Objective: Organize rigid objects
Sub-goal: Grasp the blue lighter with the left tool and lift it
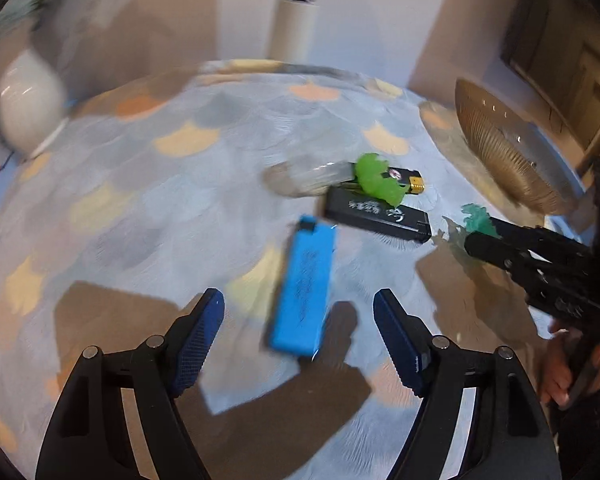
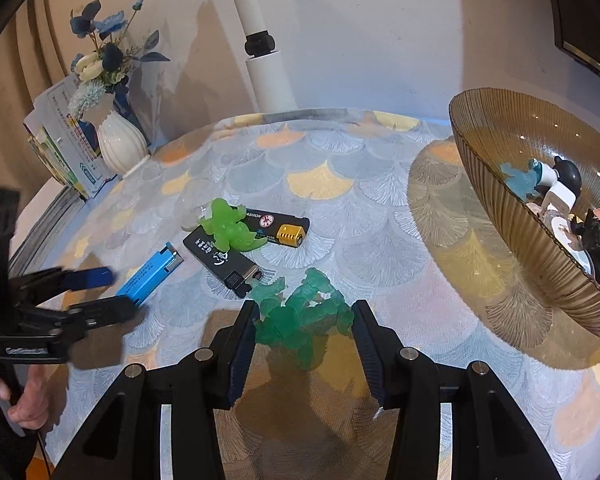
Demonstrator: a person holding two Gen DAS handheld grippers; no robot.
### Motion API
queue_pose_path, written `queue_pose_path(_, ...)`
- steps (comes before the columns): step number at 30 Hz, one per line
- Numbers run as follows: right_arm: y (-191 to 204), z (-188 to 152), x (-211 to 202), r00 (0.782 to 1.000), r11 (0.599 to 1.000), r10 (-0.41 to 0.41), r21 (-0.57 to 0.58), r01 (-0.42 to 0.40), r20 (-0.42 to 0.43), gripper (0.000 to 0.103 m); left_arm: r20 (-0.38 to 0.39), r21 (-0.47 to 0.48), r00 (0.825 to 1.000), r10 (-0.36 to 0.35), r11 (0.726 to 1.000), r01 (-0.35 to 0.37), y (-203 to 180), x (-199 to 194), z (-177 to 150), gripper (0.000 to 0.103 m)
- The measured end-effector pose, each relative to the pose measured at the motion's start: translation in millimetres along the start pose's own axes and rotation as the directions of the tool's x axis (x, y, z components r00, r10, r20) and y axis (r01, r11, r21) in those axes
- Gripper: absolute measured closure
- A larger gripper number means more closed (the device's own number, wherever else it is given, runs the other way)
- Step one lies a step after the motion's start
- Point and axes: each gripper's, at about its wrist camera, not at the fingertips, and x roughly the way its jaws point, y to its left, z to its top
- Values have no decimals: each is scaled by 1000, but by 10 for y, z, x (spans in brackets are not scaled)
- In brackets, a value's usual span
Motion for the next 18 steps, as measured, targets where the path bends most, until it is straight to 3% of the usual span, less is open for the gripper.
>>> queue_pose_path(1,1,-3,0,1000,1000,0,-2,0,-2,57,0,20,1000,21,1000,-21,-48,67,33,29)
queue_pose_path(2,4,-1,9,1000,1000,-3,-6,2,-5,57,18,45,998,52,998,-53,-101,103,61,37)
queue_pose_path(5,39,-22,1,1000,1000,-5,-25,5,-8,57,41,95,996,74,993,-77,-191,94,77,82)
queue_pose_path(9,104,-104,-70,999,999,-31,-43,31,-8,57,48,87,999,22,996,-26,-178,-18,-61,82)
queue_pose_path(13,159,-309,-294,1000,999,23,-42,-23,-12,56,93,94,993,-77,993,68,-231,-244,-276,82)
queue_pose_path(15,200,-418,-385,999,997,34,-63,-36,-29,42,105,106,989,-102,990,91,-275,-289,-347,82)
queue_pose_path(16,219,-457,-411,999,997,28,-74,-30,-36,27,102,113,990,-99,990,87,-296,-274,-383,82)
queue_pose_path(18,246,-568,-488,999,996,-12,-89,9,-41,21,99,124,992,-79,990,66,-338,-244,-401,82)
